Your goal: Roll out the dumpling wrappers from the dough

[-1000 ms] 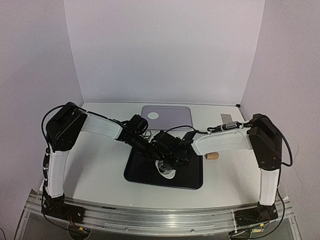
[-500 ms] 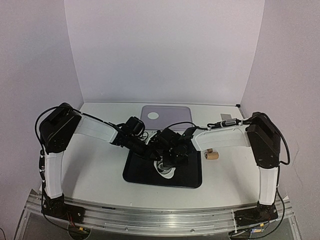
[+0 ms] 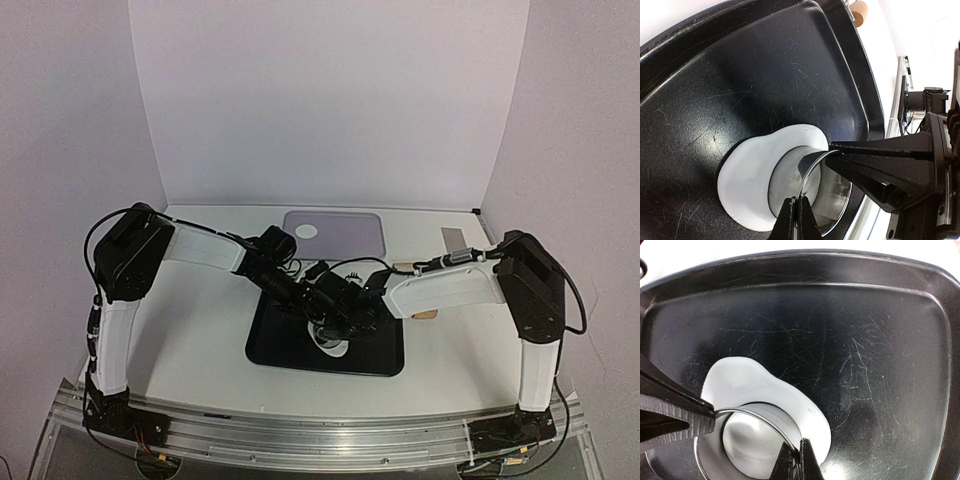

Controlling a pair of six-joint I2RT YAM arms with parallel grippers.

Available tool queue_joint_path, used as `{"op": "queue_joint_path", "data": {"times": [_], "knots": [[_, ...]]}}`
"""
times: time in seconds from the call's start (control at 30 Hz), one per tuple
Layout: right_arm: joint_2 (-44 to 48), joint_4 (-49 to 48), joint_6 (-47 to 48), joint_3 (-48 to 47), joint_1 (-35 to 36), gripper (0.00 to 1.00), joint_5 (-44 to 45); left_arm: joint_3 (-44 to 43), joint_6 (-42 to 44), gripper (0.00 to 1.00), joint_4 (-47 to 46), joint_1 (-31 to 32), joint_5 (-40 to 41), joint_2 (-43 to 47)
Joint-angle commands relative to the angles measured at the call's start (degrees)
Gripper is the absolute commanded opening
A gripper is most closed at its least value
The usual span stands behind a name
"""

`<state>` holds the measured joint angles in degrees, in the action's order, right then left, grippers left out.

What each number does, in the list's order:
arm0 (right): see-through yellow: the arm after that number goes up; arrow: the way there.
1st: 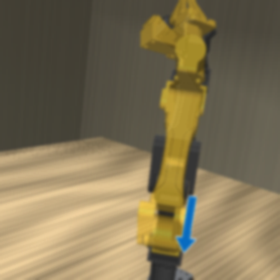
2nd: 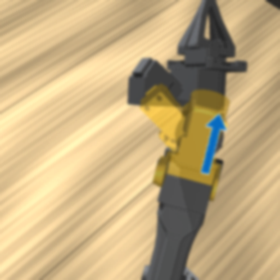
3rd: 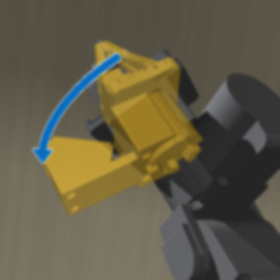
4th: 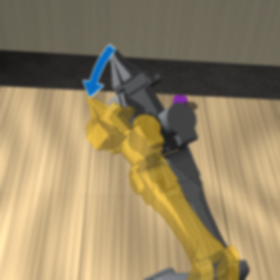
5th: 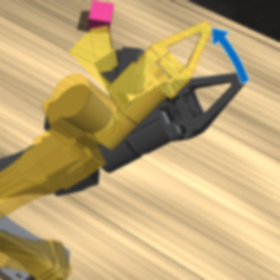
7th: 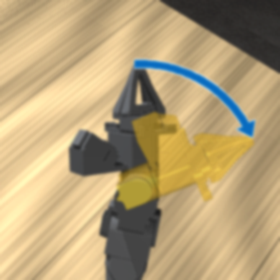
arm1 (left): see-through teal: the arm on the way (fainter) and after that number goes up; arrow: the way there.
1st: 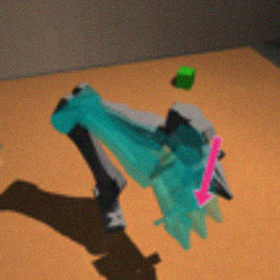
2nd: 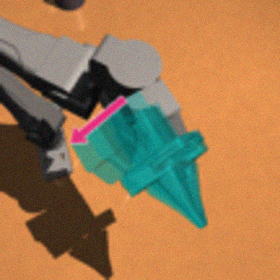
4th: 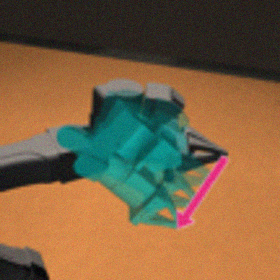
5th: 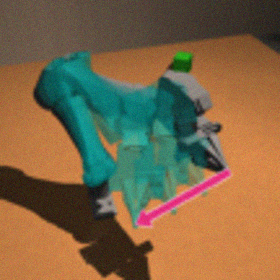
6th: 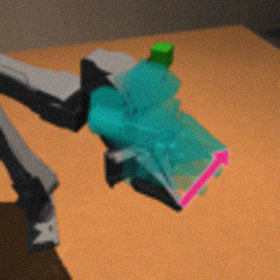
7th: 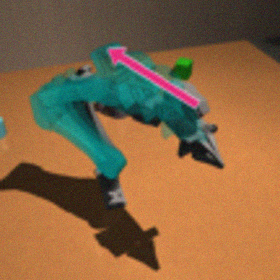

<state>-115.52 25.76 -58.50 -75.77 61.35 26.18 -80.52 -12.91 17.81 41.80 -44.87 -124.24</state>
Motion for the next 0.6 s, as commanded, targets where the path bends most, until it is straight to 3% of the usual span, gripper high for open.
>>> {"op": "queue_joint_path", "data": {"times": [0.0, 0.13, 0.4, 0.57], "knots": [[-4.4, 1.4, -6.7, 2.2, 4.1, 0.00, -5.5, 2.0, 2.5, 0.00, 6.8, 0.7, 17.3, -8.0], [-3.2, 1.5, -6.3, 3.3, 3.2, 0.00, -3.7, 3.9, 3.9, 0.00, 7.0, 0.8, 18.7, -6.8], [-2.4, 1.5, 10.3, -1.7, -6.3, 0.00, 1.3, 19.7, 3.1, 0.00, 5.2, 3.5, 14.3, -2.9], [-5.5, 1.5, 13.9, -4.6, -6.7, 0.00, 1.7, 21.4, 4.3, 0.00, 5.4, 4.3, 13.1, -1.8]]}}
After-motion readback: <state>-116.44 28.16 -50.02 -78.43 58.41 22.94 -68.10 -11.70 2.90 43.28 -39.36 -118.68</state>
